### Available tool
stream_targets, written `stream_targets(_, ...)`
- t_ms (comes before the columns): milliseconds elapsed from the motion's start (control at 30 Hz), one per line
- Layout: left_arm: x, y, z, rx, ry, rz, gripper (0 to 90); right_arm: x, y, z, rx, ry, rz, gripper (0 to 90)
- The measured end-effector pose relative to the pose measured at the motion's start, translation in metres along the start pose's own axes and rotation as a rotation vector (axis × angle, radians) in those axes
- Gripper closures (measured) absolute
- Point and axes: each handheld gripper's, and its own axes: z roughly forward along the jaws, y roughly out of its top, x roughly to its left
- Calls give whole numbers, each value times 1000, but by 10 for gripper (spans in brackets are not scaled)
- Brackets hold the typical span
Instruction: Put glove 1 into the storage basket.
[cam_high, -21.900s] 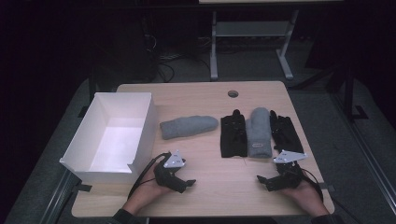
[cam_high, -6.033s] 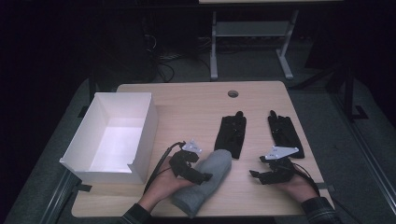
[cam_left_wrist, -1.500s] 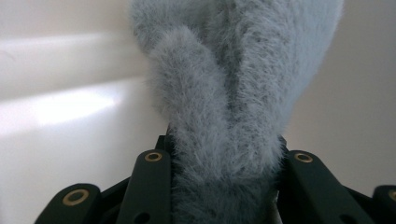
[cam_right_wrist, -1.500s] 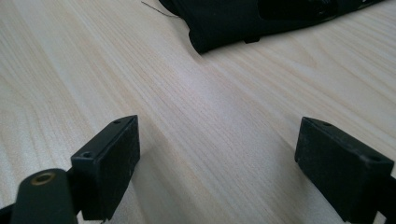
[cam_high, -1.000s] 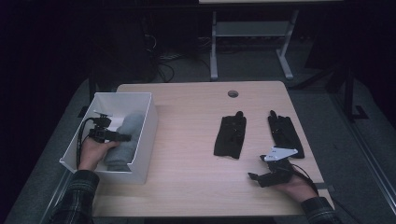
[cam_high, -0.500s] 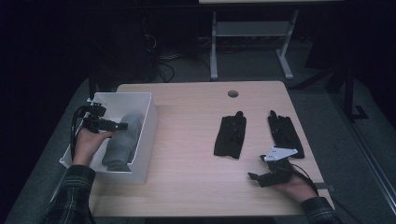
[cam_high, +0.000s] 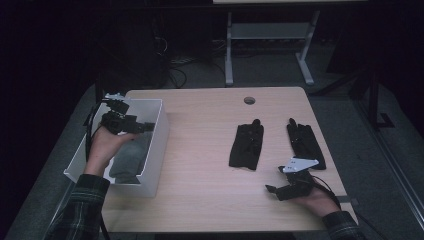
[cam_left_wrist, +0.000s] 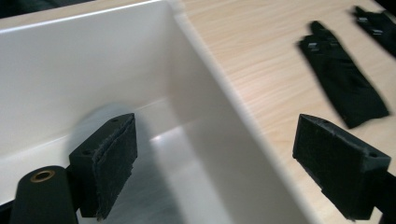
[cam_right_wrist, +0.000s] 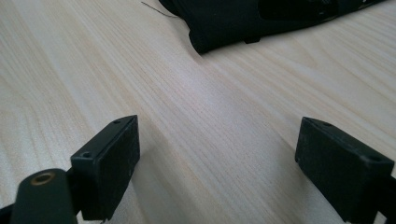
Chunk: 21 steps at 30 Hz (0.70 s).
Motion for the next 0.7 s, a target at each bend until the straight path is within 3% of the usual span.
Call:
stream_targets(33, -12, 3, 4, -5, -19, 23, 136, 0, 0, 0, -1, 0, 0, 138)
stream_targets(67, -12, 3, 4, -5, -19, 23, 136, 0, 0, 0, -1, 0, 0, 138)
stream_targets(200, -39, 5, 16, -11, -64, 59, 137, 0, 0, 0, -2, 0, 1, 138)
stream_targets(633, -95, 2, 35, -31, -121, 115, 145, 0, 0, 0, -2, 1, 1, 135)
stream_targets(700, -109, -3, 41, -23, -132, 142, 145, 0, 0, 0, -2, 1, 1, 135)
